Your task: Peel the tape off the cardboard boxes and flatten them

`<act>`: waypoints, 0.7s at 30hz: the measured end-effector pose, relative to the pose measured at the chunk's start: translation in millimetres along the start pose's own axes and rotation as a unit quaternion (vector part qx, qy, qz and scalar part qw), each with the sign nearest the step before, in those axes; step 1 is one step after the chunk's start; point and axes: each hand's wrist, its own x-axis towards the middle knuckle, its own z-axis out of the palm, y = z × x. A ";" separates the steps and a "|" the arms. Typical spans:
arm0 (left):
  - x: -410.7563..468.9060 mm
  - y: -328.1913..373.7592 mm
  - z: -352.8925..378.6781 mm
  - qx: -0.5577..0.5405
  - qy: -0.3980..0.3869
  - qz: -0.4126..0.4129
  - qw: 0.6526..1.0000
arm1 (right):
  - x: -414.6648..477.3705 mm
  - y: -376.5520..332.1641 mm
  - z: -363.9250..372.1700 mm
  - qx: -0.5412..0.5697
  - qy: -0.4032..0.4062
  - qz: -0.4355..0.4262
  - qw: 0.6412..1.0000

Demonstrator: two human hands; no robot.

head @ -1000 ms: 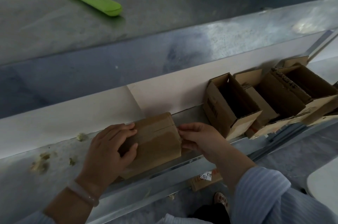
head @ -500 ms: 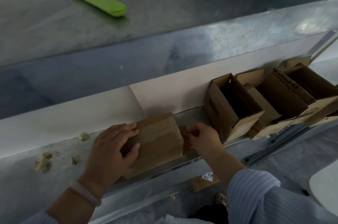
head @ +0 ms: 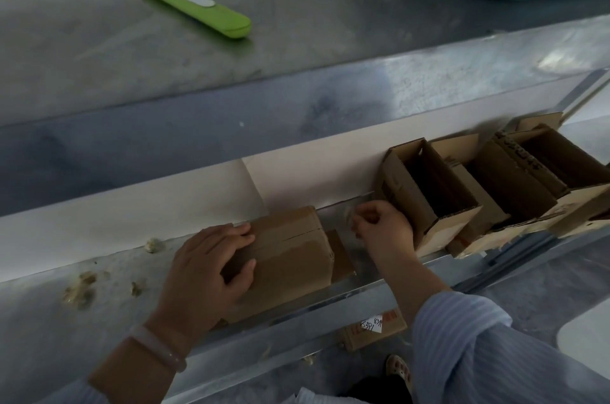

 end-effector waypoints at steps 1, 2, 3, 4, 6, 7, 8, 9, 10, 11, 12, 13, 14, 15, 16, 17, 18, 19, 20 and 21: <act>-0.3 -0.2 -0.1 0.000 0.001 -0.001 1.000 | -0.1 -0.5 0.8 0.024 0.007 -0.003 1.000; -0.3 -0.2 -0.2 -0.001 0.002 -0.001 1.000 | 0.1 -2.0 1.4 0.038 0.012 -0.005 0.999; -0.2 -0.2 -0.4 -0.001 0.002 -0.001 1.000 | 0.6 -4.7 1.2 0.042 0.015 -0.006 0.999; 0.2 -0.2 -0.7 -0.003 0.002 0.000 1.000 | 0.8 -8.7 0.8 0.041 0.016 -0.005 0.999; 0.4 -0.3 -0.9 -0.004 0.002 0.001 1.000 | 2.0 -16.9 0.5 0.031 0.011 -0.003 0.999; 0.1 -0.4 -0.8 -0.004 0.002 0.000 1.000 | 2.8 -19.5 0.5 0.032 0.005 -0.002 0.999; 0.1 -0.6 -0.6 -0.004 0.001 -0.001 1.000 | 3.5 -20.9 0.8 0.031 0.001 -0.001 1.000; 0.1 -1.2 -0.5 -0.004 0.001 -0.002 1.000 | 4.5 -21.7 0.8 0.025 0.000 -0.004 1.000; 0.1 -1.7 -0.4 -0.004 0.001 -0.004 1.000 | 4.9 -22.7 0.6 0.015 0.004 -0.008 1.000; 0.2 -2.0 -0.2 -0.004 0.001 -0.005 1.000 | 5.9 -22.1 -0.5 0.008 0.012 -0.015 1.000; 0.2 -2.2 0.0 -0.004 0.002 -0.004 1.000 | 5.5 -22.3 -1.6 0.009 0.023 -0.022 0.999; 0.1 -2.4 0.3 -0.004 0.003 -0.003 1.000 | 5.8 -21.7 -2.5 0.018 0.035 -0.031 0.999; 0.1 -2.3 0.4 -0.004 0.004 -0.002 1.000 | 5.0 -22.3 -3.1 0.030 0.046 -0.037 0.998; -0.1 -2.0 0.4 -0.004 0.004 -0.002 1.000 | 5.6 -21.5 -3.4 0.037 0.051 -0.040 0.997; -0.2 -1.9 0.6 -0.005 0.004 -0.003 1.000 | 4.9 -22.6 -3.0 0.038 0.053 -0.040 0.997; -0.3 -1.9 0.6 -0.006 0.005 -0.005 1.000 | 5.1 -23.4 -2.0 0.036 0.046 -0.039 0.998; -0.2 -1.7 0.5 -0.006 0.005 -0.007 1.000 | 4.5 -25.1 -1.0 0.032 0.038 -0.035 0.998; -0.2 -1.8 0.4 -0.007 0.005 -0.006 1.000 | 5.4 -25.1 -0.2 0.030 0.026 -0.031 0.999; -0.4 -1.9 0.6 -0.006 0.004 -0.005 1.000 | 5.3 -26.5 0.3 0.030 0.019 -0.025 0.999; -0.7 -2.0 0.6 -0.005 0.003 -0.005 1.000 | 5.9 -26.2 0.3 0.032 0.017 -0.021 0.999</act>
